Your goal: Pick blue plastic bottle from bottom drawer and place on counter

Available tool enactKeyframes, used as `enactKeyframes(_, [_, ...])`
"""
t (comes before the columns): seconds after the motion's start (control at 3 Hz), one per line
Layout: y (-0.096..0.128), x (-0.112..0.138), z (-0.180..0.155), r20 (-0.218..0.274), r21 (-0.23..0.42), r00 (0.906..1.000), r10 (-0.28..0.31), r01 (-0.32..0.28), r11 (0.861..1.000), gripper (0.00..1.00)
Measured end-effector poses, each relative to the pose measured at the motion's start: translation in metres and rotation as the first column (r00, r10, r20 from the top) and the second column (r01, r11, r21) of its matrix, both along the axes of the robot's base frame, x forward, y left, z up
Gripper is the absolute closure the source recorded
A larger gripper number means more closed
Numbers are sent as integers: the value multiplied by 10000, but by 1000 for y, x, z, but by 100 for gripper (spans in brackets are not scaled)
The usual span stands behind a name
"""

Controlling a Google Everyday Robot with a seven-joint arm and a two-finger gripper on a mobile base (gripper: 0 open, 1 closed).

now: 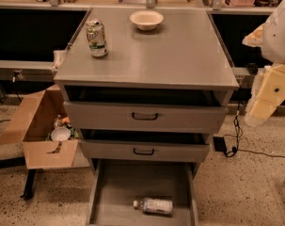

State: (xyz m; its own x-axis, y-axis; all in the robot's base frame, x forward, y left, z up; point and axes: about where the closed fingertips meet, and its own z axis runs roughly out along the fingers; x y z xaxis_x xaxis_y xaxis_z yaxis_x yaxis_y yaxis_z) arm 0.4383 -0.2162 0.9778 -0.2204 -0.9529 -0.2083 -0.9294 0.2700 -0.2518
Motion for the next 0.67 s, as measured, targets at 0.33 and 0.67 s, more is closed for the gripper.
enactKeyframes(0.33, [0, 0, 0, 0, 0, 10000, 0, 0, 10000, 0])
enactKeyframes(0.67, [7, -1, -23, -146, 212, 9999, 67, -64, 9998, 0])
